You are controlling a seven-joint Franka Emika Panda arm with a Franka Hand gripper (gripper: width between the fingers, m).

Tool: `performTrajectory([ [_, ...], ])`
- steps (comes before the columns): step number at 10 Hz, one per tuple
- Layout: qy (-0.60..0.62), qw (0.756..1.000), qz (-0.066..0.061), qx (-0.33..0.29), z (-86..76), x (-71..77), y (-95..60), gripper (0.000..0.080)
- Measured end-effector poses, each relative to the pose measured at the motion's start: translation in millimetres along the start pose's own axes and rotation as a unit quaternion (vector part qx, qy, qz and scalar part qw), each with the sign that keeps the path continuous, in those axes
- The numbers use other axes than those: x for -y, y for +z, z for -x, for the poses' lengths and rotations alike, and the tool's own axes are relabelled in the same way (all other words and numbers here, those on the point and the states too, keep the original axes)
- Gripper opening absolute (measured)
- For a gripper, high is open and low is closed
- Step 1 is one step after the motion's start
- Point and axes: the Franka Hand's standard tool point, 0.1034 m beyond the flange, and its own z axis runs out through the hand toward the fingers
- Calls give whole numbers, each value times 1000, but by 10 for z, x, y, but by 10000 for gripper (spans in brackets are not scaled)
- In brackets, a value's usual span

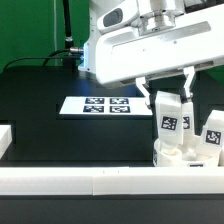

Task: Assemble stool

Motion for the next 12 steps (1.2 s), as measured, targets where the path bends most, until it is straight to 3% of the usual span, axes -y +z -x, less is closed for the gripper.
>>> performTrajectory([
  [12, 0, 1000, 1, 0, 94, -8, 72, 325],
])
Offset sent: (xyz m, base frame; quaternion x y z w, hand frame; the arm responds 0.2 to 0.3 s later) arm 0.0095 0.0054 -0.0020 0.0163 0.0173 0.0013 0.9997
